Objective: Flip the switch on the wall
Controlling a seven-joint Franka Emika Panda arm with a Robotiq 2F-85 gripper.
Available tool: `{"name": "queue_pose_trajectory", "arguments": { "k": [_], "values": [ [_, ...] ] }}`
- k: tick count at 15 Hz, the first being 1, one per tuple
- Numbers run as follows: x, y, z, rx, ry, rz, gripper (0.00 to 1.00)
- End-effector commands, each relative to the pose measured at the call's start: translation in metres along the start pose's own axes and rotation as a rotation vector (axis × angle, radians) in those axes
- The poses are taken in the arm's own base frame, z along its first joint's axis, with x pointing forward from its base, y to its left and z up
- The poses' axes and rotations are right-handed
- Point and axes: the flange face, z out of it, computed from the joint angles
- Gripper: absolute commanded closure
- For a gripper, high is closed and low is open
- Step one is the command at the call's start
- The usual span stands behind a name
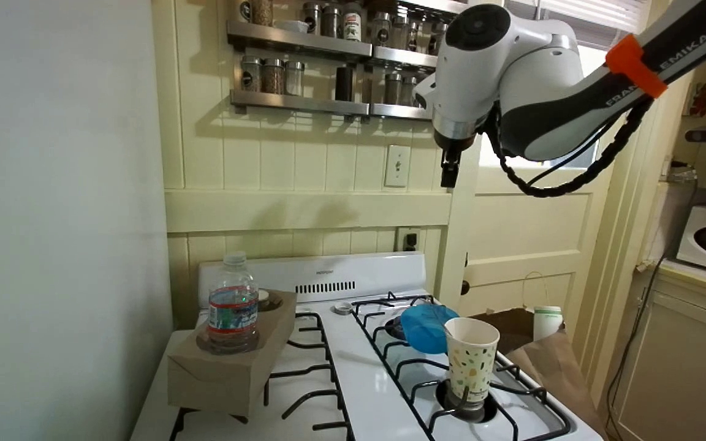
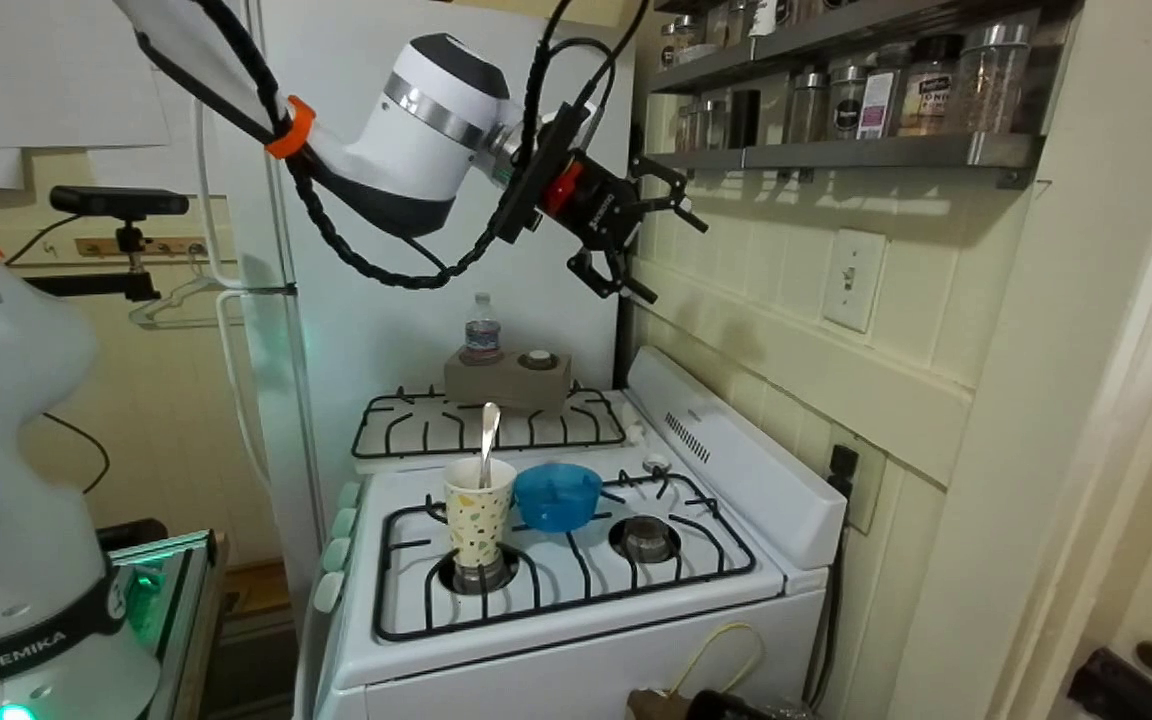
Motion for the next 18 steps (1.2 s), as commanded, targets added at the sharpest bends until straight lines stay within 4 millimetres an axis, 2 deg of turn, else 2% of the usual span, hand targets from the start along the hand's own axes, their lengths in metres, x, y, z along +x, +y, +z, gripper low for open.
{"name": "queue_pose_trajectory", "arguments": {
  "k": [1,2,3,6,10,13,15,18],
  "values": [
    [-0.001,-0.010,0.016,-0.150,-0.029,-0.106,0.00],
    [-0.004,-0.017,0.025,-0.131,-0.059,-0.136,0.00],
    [-0.003,-0.008,0.011,-0.110,-0.029,-0.095,0.00],
    [-0.005,-0.009,0.016,-0.101,-0.030,-0.091,0.00],
    [0.023,0.001,0.027,-0.211,0.048,-0.234,0.00],
    [0.043,0.000,0.043,-0.222,0.114,-0.308,0.00],
    [0.046,-0.006,0.055,-0.203,0.133,-0.318,0.00],
    [0.026,-0.015,0.086,-0.165,0.076,-0.296,0.00]
  ]
}}
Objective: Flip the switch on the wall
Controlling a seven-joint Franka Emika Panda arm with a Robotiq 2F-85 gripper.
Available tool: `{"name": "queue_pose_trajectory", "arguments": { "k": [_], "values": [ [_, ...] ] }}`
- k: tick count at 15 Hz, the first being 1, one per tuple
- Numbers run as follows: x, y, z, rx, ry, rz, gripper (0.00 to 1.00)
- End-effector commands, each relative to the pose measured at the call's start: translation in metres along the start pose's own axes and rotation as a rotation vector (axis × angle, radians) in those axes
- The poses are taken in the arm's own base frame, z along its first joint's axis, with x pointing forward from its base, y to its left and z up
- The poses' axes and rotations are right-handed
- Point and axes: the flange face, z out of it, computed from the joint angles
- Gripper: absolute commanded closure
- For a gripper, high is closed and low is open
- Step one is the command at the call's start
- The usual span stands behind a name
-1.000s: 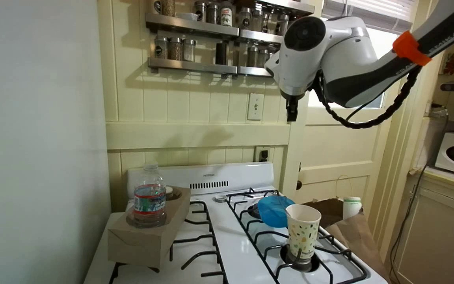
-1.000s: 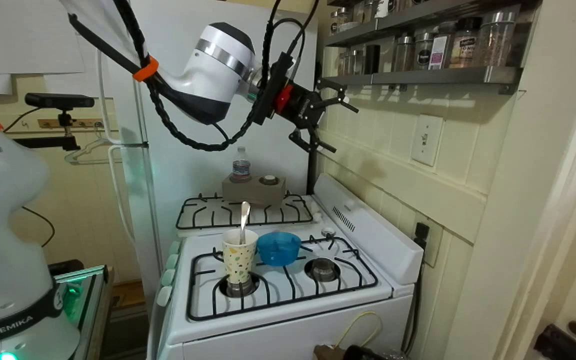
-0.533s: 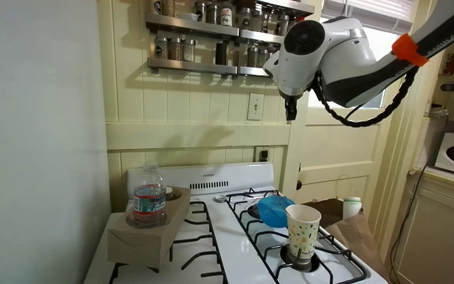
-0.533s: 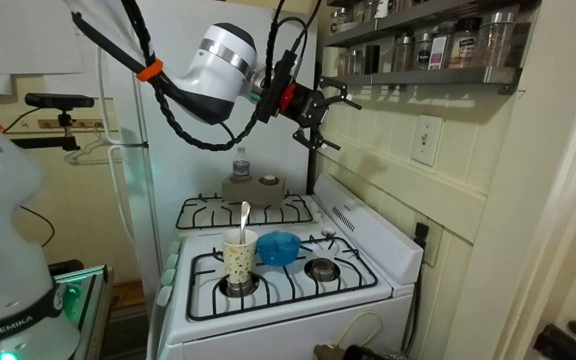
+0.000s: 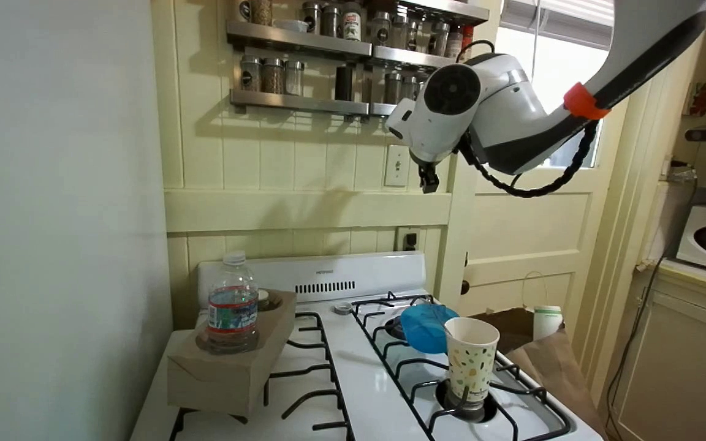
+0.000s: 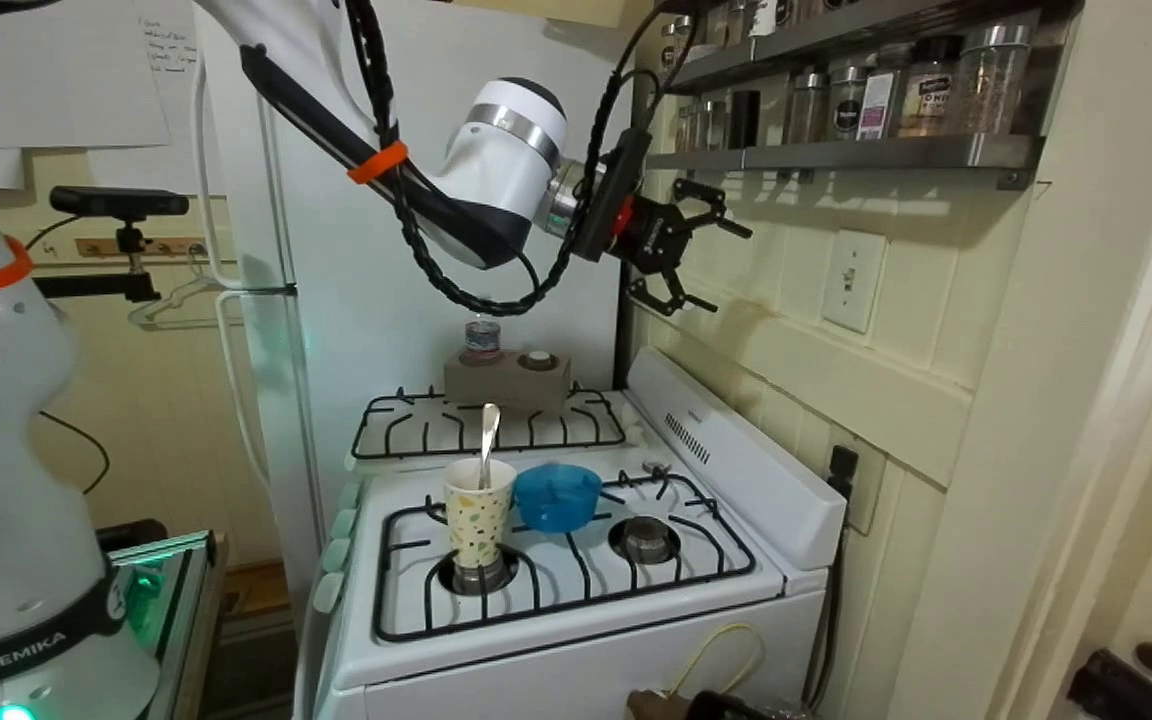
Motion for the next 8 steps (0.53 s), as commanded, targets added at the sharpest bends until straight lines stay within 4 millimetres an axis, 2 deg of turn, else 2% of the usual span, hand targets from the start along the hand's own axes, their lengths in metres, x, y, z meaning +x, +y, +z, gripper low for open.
{"name": "queue_pose_trajectory", "arguments": {
  "k": [1,3,5,7,8],
  "values": [
    [-0.020,-0.017,0.031,0.031,-0.034,0.016,0.00],
    [-0.034,-0.019,0.044,0.039,-0.064,0.027,0.00],
    [-0.039,-0.013,0.054,0.037,-0.067,0.048,0.00],
    [-0.039,-0.007,0.056,0.068,-0.034,0.101,0.00],
    [-0.042,-0.011,0.051,0.054,-0.072,0.059,0.00]
  ]
}}
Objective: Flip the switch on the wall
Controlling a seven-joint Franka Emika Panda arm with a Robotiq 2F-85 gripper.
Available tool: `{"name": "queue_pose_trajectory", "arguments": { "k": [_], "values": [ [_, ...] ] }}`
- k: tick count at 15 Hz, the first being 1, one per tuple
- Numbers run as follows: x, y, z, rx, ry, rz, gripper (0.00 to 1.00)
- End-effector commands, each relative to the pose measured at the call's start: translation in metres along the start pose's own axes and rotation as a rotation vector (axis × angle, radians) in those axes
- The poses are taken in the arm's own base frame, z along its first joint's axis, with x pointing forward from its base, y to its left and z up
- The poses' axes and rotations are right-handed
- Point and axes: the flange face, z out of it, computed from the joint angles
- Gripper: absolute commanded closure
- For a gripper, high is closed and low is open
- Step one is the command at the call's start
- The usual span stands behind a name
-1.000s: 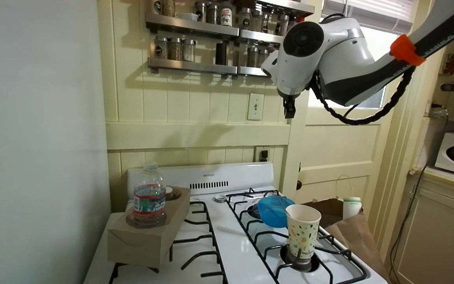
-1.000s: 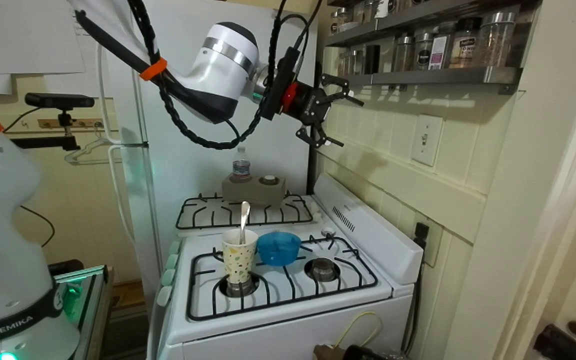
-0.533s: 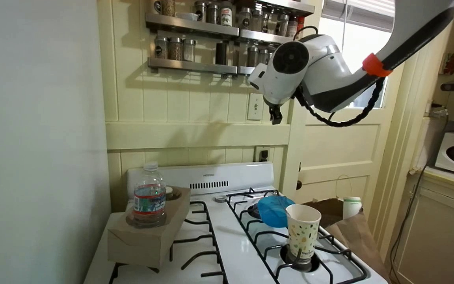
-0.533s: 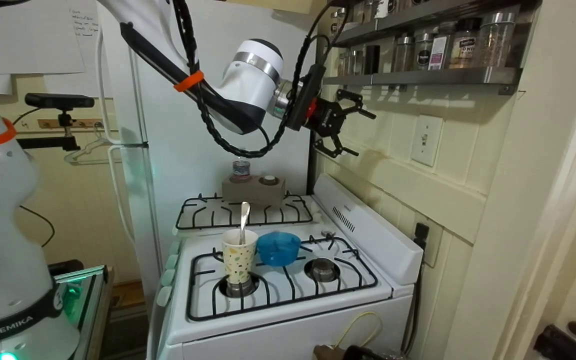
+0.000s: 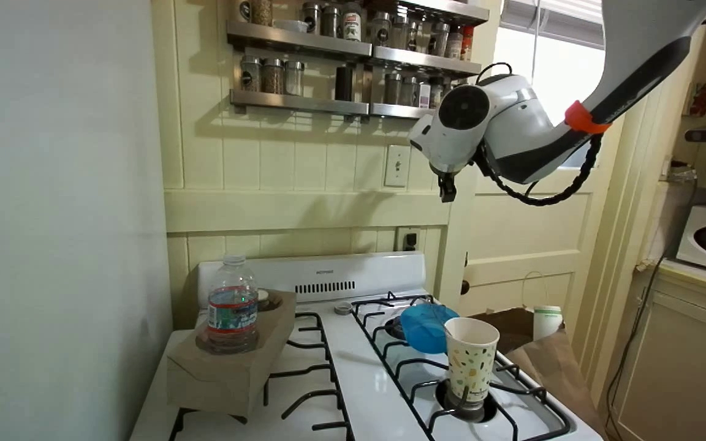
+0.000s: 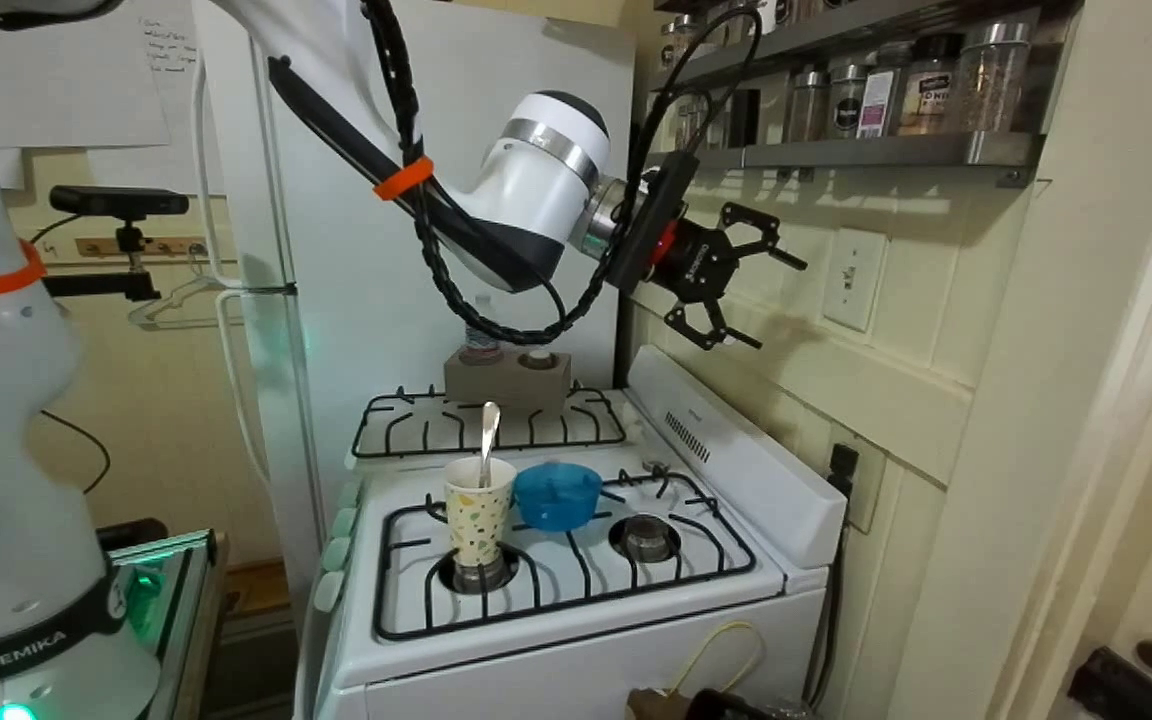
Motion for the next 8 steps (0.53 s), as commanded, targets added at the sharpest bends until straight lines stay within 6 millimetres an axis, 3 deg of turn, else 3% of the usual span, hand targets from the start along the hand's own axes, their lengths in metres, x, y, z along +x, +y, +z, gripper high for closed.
{"name": "queue_pose_trajectory", "arguments": {
  "k": [1,8],
  "values": [
    [0.001,0.003,0.001,0.001,0.013,0.011,0.00],
    [0.018,0.027,0.029,-0.148,0.050,-0.068,0.00]
  ]
}}
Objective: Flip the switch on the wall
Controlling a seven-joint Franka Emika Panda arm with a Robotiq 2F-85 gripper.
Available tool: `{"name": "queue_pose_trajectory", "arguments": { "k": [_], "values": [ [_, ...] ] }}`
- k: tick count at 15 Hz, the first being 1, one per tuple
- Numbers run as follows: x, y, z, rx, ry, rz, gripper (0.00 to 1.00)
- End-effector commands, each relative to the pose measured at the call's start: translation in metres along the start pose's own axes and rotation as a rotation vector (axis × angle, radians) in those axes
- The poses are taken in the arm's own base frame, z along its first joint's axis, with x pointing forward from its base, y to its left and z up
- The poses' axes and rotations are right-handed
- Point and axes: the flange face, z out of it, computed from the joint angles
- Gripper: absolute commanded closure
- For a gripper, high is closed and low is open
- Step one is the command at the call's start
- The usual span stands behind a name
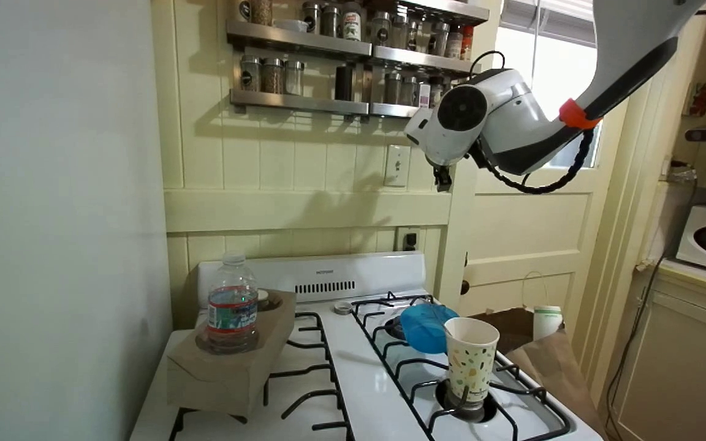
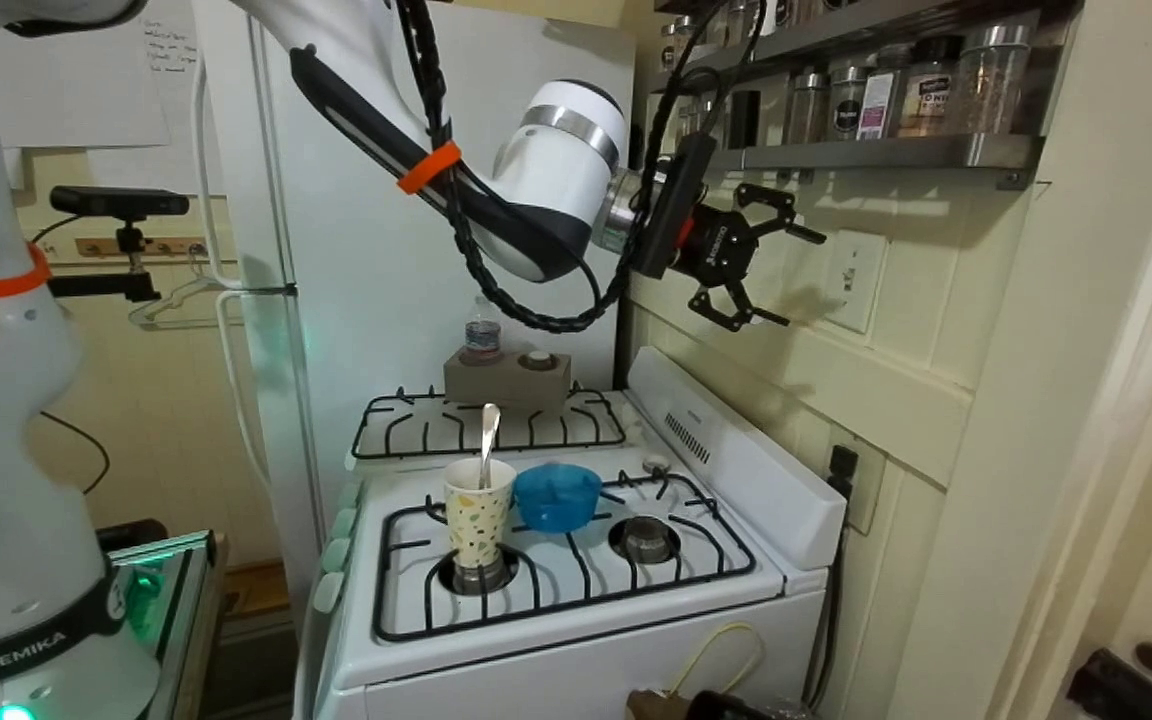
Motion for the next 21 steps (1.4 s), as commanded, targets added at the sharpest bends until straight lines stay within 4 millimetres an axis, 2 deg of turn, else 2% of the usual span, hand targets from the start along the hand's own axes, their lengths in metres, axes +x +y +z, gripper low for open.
{"name": "queue_pose_trajectory", "arguments": {
  "k": [1,8,15,21],
  "values": [
    [0.018,0.003,0.024,-0.057,0.042,-0.050,0.00],
    [0.032,-0.016,0.048,-0.059,0.053,-0.101,0.00],
    [0.042,-0.005,0.057,-0.084,0.079,-0.108,0.00],
    [0.046,-0.011,0.064,-0.068,0.082,-0.100,0.00]
  ]
}}
